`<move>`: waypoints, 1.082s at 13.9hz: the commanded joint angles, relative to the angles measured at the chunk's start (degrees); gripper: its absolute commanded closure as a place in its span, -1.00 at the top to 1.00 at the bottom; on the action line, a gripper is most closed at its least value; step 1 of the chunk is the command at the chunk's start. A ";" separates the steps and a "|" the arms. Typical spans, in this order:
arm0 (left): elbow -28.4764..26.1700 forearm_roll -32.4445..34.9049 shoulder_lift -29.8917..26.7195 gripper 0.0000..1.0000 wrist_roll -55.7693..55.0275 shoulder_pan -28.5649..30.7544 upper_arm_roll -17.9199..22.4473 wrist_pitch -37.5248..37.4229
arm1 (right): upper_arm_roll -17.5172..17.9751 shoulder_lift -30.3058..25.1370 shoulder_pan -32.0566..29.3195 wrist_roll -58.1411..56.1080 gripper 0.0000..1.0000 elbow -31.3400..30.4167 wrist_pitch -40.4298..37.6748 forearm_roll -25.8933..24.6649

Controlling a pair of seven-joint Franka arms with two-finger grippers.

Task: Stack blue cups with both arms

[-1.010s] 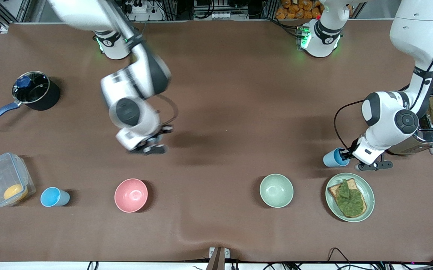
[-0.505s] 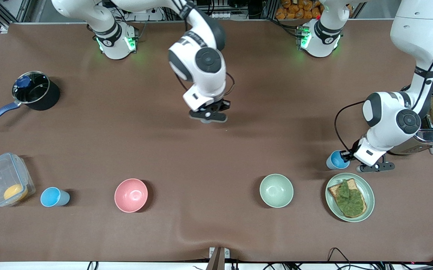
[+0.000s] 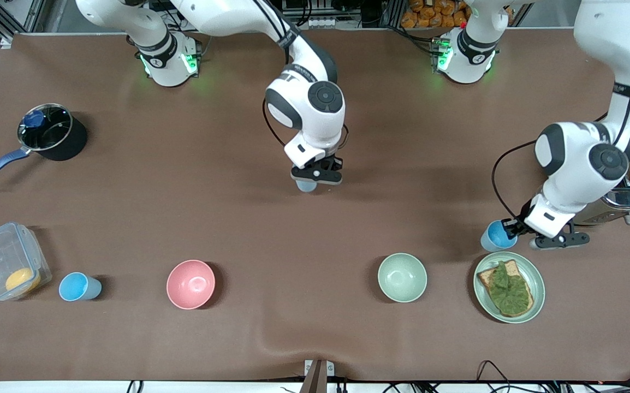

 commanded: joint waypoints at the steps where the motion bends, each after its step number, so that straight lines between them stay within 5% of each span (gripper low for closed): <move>1: -6.67 -2.31 -7.43 -1.00 -1.66 0.36 -0.82 0.14 | -0.14 2.55 -0.61 0.47 -1.00 1.97 2.77 -0.04; 5: -7.56 -6.64 -10.88 -1.00 -7.62 0.27 -5.38 -0.03 | -0.14 4.40 -0.61 0.81 -0.88 1.62 2.68 -0.92; 6: -7.56 -6.64 -11.14 -1.00 -9.73 0.45 -6.96 -0.12 | -0.14 4.58 -0.70 0.82 -0.22 1.70 2.68 -0.75; 7: -7.56 -6.64 -11.23 -1.00 -10.88 0.36 -7.50 -0.12 | -0.23 4.40 -0.53 0.73 0.99 1.70 2.42 -0.92; 11: -7.92 -6.64 -11.14 -1.00 -13.88 0.10 -9.35 -0.12 | -0.32 2.39 -1.93 -0.15 1.00 3.10 -0.64 -0.57; 15: -8.00 -6.99 -11.23 -1.00 -16.07 0.10 -11.45 -0.12 | -0.23 -1.47 -6.05 -6.19 1.00 9.43 -14.60 -0.04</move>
